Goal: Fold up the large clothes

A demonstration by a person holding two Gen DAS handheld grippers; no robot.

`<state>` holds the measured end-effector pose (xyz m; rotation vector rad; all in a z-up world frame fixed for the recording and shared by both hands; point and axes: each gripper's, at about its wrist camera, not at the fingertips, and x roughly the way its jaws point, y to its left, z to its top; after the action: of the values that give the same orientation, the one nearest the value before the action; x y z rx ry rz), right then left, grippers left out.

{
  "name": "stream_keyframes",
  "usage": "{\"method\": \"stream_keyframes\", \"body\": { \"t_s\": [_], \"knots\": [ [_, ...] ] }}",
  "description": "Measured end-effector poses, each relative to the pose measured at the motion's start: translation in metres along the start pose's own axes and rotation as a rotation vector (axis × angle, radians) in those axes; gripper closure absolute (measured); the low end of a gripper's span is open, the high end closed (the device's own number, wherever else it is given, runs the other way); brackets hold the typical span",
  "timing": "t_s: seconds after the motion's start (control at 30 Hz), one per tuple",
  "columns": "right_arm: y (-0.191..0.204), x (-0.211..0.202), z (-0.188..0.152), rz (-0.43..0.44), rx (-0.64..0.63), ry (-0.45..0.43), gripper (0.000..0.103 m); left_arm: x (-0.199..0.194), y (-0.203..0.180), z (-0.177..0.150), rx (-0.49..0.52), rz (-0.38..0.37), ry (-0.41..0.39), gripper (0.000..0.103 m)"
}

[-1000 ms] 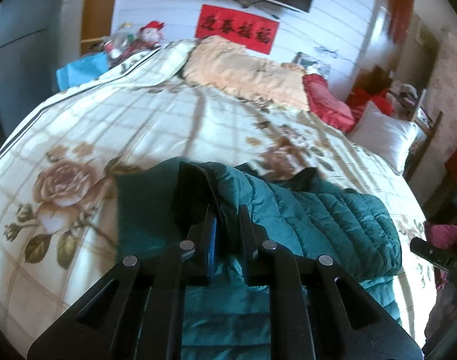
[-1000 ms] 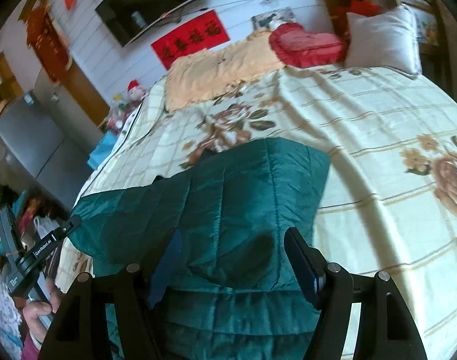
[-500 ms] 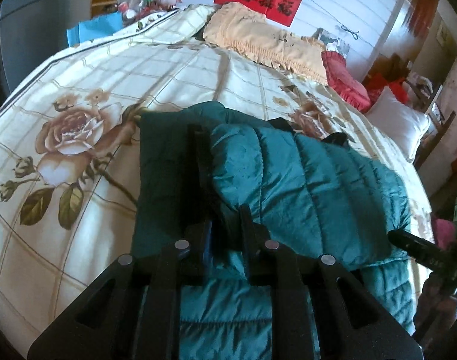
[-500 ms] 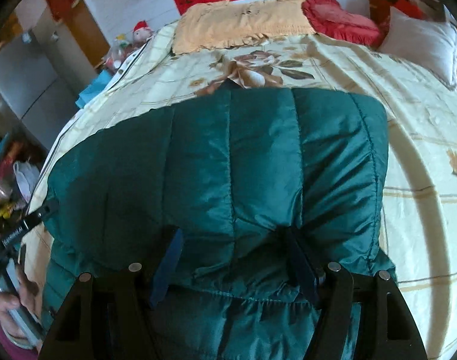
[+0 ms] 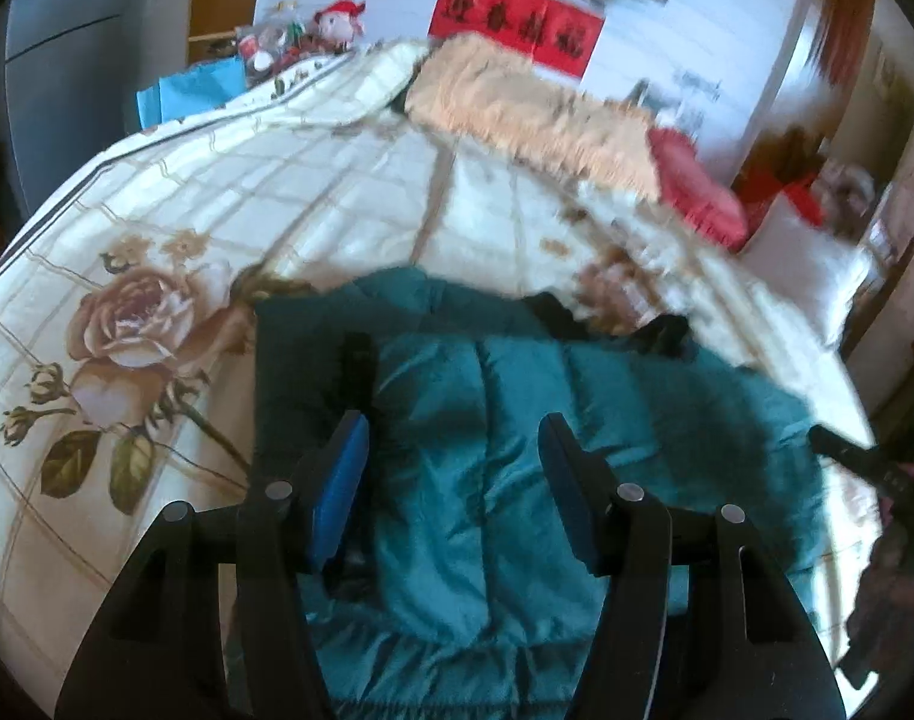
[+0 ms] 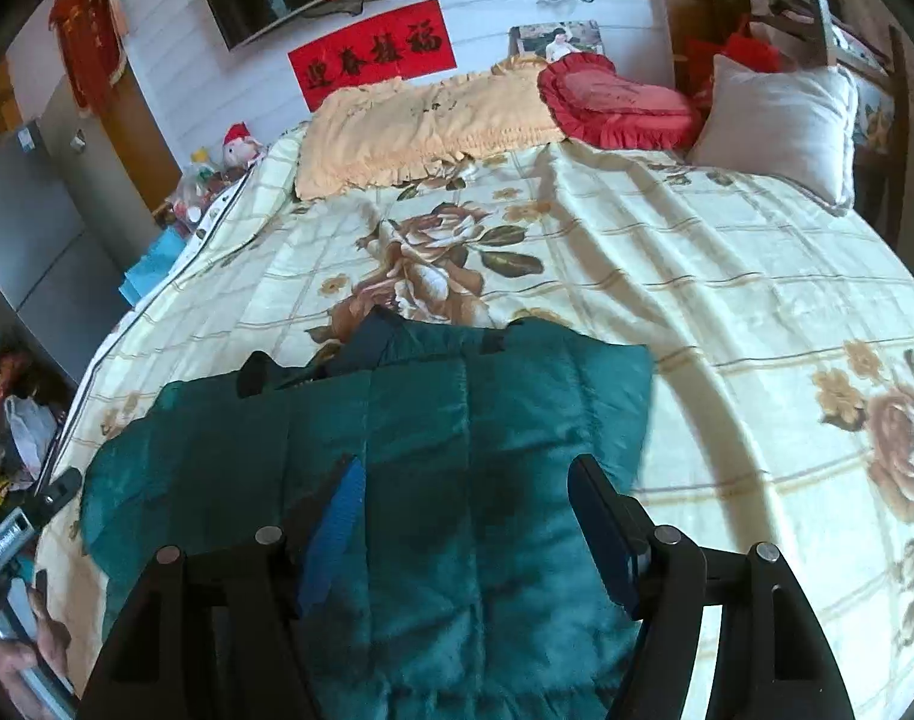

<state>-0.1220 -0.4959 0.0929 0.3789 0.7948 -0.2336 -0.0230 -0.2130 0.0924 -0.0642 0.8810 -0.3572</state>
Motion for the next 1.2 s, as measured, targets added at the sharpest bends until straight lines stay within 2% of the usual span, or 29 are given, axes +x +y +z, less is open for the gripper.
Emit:
{"method": "stream_keyframes", "body": {
  "t_s": [0.1,0.2,0.3,0.47,0.6,0.7,0.83,1.0,1.1,1.2],
  "knots": [
    [-0.001,0.027,0.002,-0.021,0.006,0.029,0.035,0.028,-0.002,-0.009,0.016,0.04,0.065,0.044],
    [-0.009,0.047,-0.002,-0.11,-0.012,0.043,0.035,0.033,-0.005,-0.02,0.053,0.049,0.036,0.043],
    [-0.021,0.062,-0.008,-0.117,-0.003,0.063,0.035,0.037,-0.013,-0.026,0.119,0.07,0.033,0.041],
    [-0.02,0.051,-0.004,-0.145,-0.007,0.079,0.035,0.04,-0.01,-0.025,0.113,0.068,0.048,0.041],
    [-0.007,0.009,-0.01,-0.061,0.0,0.022,0.035,0.041,-0.007,-0.026,0.107,0.054,0.047,0.041],
    [0.014,-0.015,-0.025,-0.039,-0.073,-0.005,0.035,0.04,-0.008,-0.027,0.102,0.054,0.045,0.041],
    [0.031,-0.009,-0.047,-0.027,-0.124,0.04,0.035,0.04,-0.008,-0.029,0.1,0.055,0.035,0.041],
    [0.035,0.018,-0.073,-0.099,-0.188,0.084,0.034,0.039,-0.008,-0.032,0.107,0.052,0.024,0.041],
    [0.041,0.018,-0.08,-0.136,-0.237,0.086,0.034,0.04,-0.007,-0.033,0.108,0.049,0.023,0.041],
    [0.036,0.007,-0.075,-0.119,-0.208,0.107,0.035,0.04,-0.007,-0.032,0.106,0.048,0.023,0.041]
  ]
}}
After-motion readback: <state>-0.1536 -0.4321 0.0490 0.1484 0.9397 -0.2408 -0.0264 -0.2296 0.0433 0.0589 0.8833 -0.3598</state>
